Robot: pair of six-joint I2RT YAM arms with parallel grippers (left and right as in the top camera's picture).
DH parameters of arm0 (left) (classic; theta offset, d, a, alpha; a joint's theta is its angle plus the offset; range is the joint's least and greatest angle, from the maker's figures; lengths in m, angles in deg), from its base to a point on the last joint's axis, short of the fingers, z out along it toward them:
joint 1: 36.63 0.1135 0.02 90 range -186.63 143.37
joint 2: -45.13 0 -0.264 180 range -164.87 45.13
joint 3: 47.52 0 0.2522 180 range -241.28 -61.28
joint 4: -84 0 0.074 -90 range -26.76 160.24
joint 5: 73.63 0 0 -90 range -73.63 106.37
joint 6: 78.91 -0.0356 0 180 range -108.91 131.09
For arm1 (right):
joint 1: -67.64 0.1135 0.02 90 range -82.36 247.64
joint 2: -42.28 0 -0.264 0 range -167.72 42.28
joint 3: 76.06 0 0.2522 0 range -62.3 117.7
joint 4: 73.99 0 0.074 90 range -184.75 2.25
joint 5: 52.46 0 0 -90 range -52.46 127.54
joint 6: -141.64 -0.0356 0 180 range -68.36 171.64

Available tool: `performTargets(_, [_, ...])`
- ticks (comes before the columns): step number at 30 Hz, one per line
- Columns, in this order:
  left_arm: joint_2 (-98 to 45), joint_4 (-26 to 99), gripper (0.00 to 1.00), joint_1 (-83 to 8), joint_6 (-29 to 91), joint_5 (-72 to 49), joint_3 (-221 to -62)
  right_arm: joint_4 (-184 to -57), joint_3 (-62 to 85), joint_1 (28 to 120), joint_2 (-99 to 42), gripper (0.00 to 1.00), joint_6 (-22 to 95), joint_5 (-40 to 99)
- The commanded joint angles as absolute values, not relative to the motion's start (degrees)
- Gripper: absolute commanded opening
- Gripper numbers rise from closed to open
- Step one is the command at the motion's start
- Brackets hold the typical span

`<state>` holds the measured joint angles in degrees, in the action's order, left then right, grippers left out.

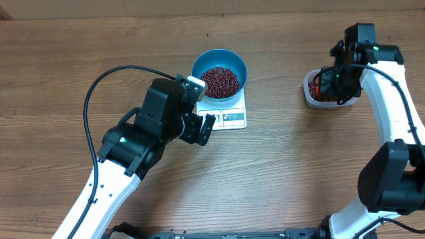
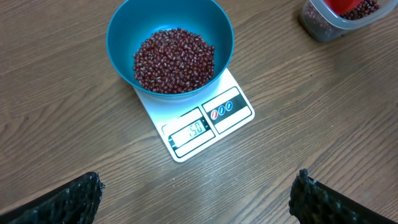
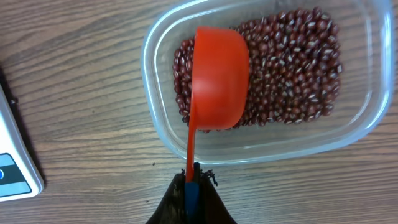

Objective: Scoop item into bowl and weigh 150g on scale
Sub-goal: 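Lower the red scoop into the bean tub with the right gripper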

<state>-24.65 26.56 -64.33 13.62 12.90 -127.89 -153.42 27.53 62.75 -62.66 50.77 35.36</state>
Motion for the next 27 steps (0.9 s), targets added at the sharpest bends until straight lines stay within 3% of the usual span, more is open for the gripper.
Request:
performTargets(1, [-24.94,26.75,1.0,-64.02,12.35,12.42,-127.32,-152.81,26.54,62.36,-61.35,0.04,49.42,34.84])
performTargets(2, [-24.94,26.75,1.0,-64.02,12.35,12.45,-127.32,-152.81,26.52,62.36,-61.35,0.05,49.42,34.84])
performTargets(7, [-24.94,26.75,1.0,-64.02,12.35,12.45,-127.32,-152.79,26.52,62.33,-61.35,0.38,49.44,34.84])
performTargets(14, [-24.94,26.75,0.99,-64.02,12.35,12.45,-127.32,-152.79,26.52,62.31,-61.35,0.42,49.44,34.84])
performTargets(27, [-24.94,26.75,1.0,-64.02,12.35,12.45,-127.32,-152.68,24.84,62.31,-61.35,0.66,46.67,34.71])
